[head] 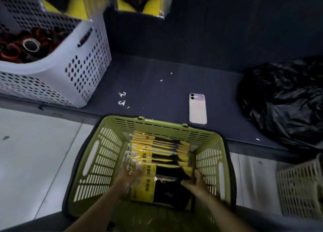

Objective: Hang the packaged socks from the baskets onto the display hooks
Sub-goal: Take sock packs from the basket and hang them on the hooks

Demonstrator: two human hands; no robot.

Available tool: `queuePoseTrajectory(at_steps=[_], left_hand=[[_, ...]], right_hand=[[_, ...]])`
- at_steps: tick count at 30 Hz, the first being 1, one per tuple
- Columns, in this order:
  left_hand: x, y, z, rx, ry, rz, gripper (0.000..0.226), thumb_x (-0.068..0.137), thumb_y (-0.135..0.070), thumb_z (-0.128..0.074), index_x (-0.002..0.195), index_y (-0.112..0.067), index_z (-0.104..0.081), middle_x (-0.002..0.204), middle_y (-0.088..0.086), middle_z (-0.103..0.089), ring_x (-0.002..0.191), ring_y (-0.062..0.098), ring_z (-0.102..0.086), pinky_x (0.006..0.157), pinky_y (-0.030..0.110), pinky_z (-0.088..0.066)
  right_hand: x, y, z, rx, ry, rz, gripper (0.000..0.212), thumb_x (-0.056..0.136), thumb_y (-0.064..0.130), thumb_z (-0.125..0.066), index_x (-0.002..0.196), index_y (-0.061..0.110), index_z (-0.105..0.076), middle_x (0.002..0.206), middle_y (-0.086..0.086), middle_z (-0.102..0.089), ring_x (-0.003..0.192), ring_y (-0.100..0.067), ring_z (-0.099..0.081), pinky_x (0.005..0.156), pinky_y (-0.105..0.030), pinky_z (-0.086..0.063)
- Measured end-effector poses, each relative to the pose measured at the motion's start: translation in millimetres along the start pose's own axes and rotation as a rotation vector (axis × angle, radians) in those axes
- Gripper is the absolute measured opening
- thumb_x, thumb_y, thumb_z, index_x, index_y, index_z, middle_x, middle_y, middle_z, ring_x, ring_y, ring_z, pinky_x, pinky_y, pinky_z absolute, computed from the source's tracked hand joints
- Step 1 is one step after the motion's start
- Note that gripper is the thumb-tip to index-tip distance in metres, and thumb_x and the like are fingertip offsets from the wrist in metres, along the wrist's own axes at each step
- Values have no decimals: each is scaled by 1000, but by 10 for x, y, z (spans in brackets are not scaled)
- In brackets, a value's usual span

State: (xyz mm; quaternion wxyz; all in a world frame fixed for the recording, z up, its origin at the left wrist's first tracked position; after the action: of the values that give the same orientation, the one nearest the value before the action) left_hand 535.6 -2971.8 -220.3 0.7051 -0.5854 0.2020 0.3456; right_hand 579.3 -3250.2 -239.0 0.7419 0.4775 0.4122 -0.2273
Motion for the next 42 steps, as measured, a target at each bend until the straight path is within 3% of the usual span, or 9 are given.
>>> queuePoseTrajectory(at_steps=[6, 10, 14, 22, 28, 32, 37, 39, 42], left_hand=[[220, 105, -32, 117, 92, -25, 83, 75, -9, -78, 143, -9, -29, 129, 13, -52, 119, 33, -53, 93, 47, -50], [281, 148, -28, 198, 89, -49, 66, 68, 0, -80, 122, -10, -42, 102, 2, -59, 91, 22, -63, 61, 19, -52], [246, 284, 1, 471, 118, 4, 63, 71, -10, -79, 122, -13, -42, 112, 4, -54, 99, 16, -56, 70, 22, -47], [49, -33, 203, 349, 94, -39, 41, 75, -13, -78, 111, -16, -56, 105, 2, -66, 101, 21, -62, 87, 39, -53], [-205, -853, 510, 291, -25, -208, 26, 73, -21, -81, 82, -16, -57, 64, -11, -66, 60, -2, -61, 57, 20, -47], [-470, -1523, 778, 79, -142, -263, 52, 67, -31, -85, 106, -14, -56, 103, 0, -64, 99, 19, -63, 81, 30, -51], [-1222, -2454, 1003, -227, -291, -547, 70, 54, -56, -76, 112, -22, -57, 112, -3, -65, 97, 14, -64, 85, 32, -52], [-1492, -2665, 1073, -399, -347, -632, 89, 55, -59, -71, 132, -24, -44, 125, -6, -55, 102, 5, -57, 84, 21, -45], [-1718, -2844, 1015, -604, -243, -660, 115, 51, -65, -71, 147, -28, -20, 145, -3, -38, 127, 10, -43, 108, 35, -35]], right_hand=[[172, -93, -96, -76, 0, -26, 96, 78, -2, -73, 151, 16, -14, 155, -10, -27, 140, -29, -31, 106, -39, -37], [228, -160, -90, -205, -25, -30, 97, 76, 2, -76, 151, 14, -16, 154, -10, -30, 140, -28, -31, 107, -38, -36], [209, -215, -85, -272, 10, -30, 90, 74, 16, -80, 148, 10, -29, 148, -9, -41, 135, -26, -39, 104, -33, -39], [-29, 14, 19, -257, 47, 56, 61, 71, 34, -82, 123, 14, -58, 121, -2, -63, 110, -18, -59, 89, -29, -50], [-524, 727, 237, -44, 56, 145, 101, 54, 53, -84, 140, 19, -44, 139, -5, -49, 127, -26, -48, 104, -39, -40], [-989, 1415, 350, 251, 88, 377, 81, 45, 50, -88, 115, 14, -67, 114, -7, -71, 106, -21, -67, 96, -35, -50], [-1693, 2161, 554, 516, 63, 588, 47, 56, 38, -85, 96, 17, -74, 101, -11, -74, 95, -27, -71, 86, -39, -55], [-1949, 2398, 583, 602, 53, 647, 47, 57, 37, -84, 98, 15, -73, 100, -10, -74, 93, -26, -72, 81, -37, -55], [-2246, 2670, 525, 684, 53, 717, 53, 64, 35, -79, 111, 14, -68, 103, -7, -74, 95, -22, -71, 76, -33, -56]])
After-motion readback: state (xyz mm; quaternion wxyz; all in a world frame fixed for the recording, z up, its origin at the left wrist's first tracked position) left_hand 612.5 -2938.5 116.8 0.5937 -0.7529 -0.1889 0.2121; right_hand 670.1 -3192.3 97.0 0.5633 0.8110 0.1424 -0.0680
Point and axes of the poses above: each hand's wrist, its own x-axis towards the middle knuckle, its own z-axis out of the back of the hand, y = z × x, the point moved 4 cm from there along x, towards the middle knuckle
